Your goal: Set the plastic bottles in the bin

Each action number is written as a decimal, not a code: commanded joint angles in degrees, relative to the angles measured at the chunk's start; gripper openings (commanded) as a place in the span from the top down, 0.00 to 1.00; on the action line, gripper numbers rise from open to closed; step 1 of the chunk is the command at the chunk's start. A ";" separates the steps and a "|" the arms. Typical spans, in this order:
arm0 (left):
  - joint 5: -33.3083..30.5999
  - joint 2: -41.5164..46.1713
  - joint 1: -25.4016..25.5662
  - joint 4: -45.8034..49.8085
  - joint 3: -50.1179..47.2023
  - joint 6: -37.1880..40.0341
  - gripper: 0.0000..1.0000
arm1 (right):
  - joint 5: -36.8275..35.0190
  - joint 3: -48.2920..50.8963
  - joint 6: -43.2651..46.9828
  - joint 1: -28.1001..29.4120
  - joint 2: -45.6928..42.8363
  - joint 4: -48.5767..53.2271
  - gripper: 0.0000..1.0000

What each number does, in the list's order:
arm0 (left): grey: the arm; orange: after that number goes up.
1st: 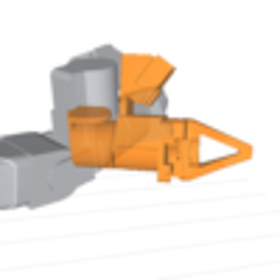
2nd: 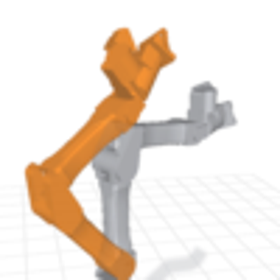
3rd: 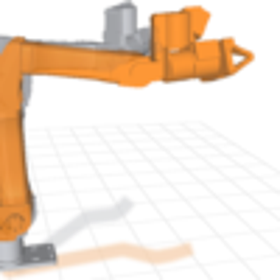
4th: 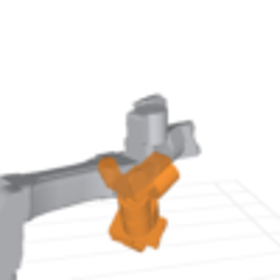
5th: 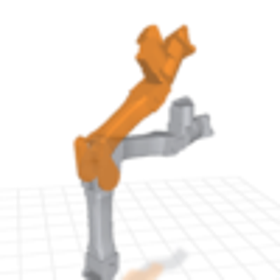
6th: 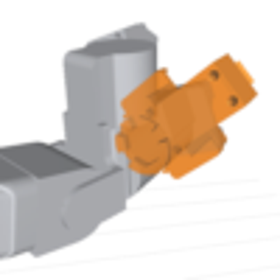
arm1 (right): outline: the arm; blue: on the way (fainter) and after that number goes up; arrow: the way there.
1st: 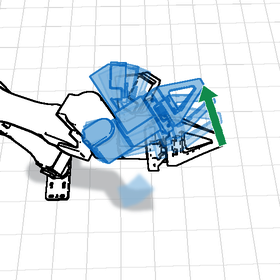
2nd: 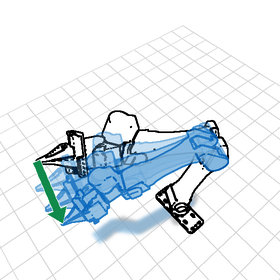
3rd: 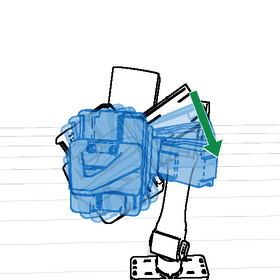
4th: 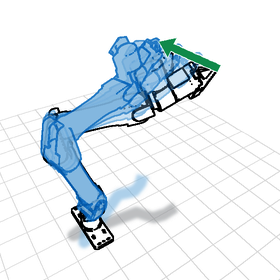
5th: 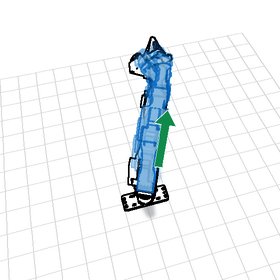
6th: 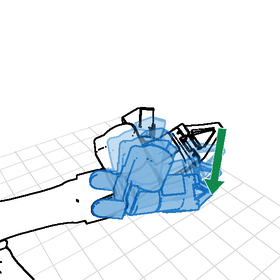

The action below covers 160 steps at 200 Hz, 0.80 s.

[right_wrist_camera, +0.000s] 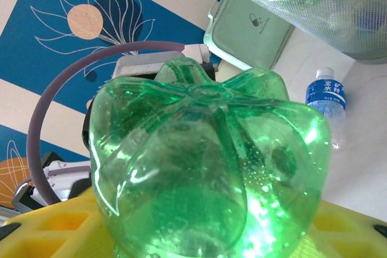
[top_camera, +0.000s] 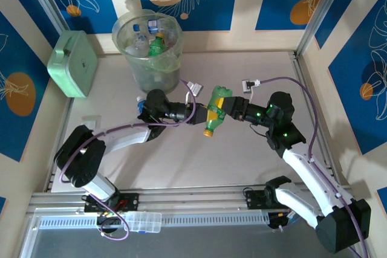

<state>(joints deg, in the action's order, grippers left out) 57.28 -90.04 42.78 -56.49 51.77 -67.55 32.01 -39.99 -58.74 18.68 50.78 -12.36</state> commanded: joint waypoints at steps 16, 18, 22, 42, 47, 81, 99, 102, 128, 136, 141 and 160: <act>-0.29 2.74 1.01 7.52 3.19 8.50 0.39 | 0.29 1.55 0.15 -0.75 -0.86 -0.32 0.42; -0.42 2.76 1.06 7.75 3.24 8.73 0.40 | 0.28 1.64 0.08 -0.70 -0.93 -0.37 0.42; -0.56 2.87 1.03 8.08 3.35 9.05 0.41 | 0.33 1.79 -0.04 -0.66 -0.94 -0.53 0.42; -0.70 2.79 1.04 8.57 3.98 9.38 0.45 | 0.26 2.43 0.01 -0.54 -1.16 -0.41 0.42; -0.53 2.72 0.99 8.78 4.18 9.44 0.45 | 0.25 2.46 0.26 -0.50 -1.34 -0.19 0.42; -1.14 4.21 0.99 13.69 4.47 12.62 0.46 | -2.90 0.62 4.01 -1.69 -3.57 7.28 0.01; -2.26 5.75 0.72 18.28 4.89 15.73 0.46 | -3.26 -1.90 5.93 -3.00 -4.62 11.35 0.01; -2.50 6.02 0.61 19.36 5.06 16.42 0.45 | -3.40 -2.37 6.37 -3.20 -4.78 12.12 0.01; -5.73 9.03 -0.99 29.17 7.06 22.53 0.47 | -8.07 -6.79 10.50 -3.91 -7.53 19.75 0.01; -7.50 10.12 -1.74 32.52 7.82 24.58 0.49 | -10.82 -8.08 11.34 -4.16 -8.65 22.60 0.01; -8.52 10.74 -2.36 34.32 8.22 25.69 0.51 | -12.54 -8.74 11.68 -4.19 -9.26 24.23 0.01; -12.93 12.80 -5.85 39.95 10.21 28.47 0.62 | -18.56 -10.66 13.37 -4.42 -10.91 29.26 0.01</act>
<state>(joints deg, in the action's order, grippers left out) 50.87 -81.12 40.97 -26.13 57.89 -46.37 22.44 -47.31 -49.84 14.70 42.50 7.07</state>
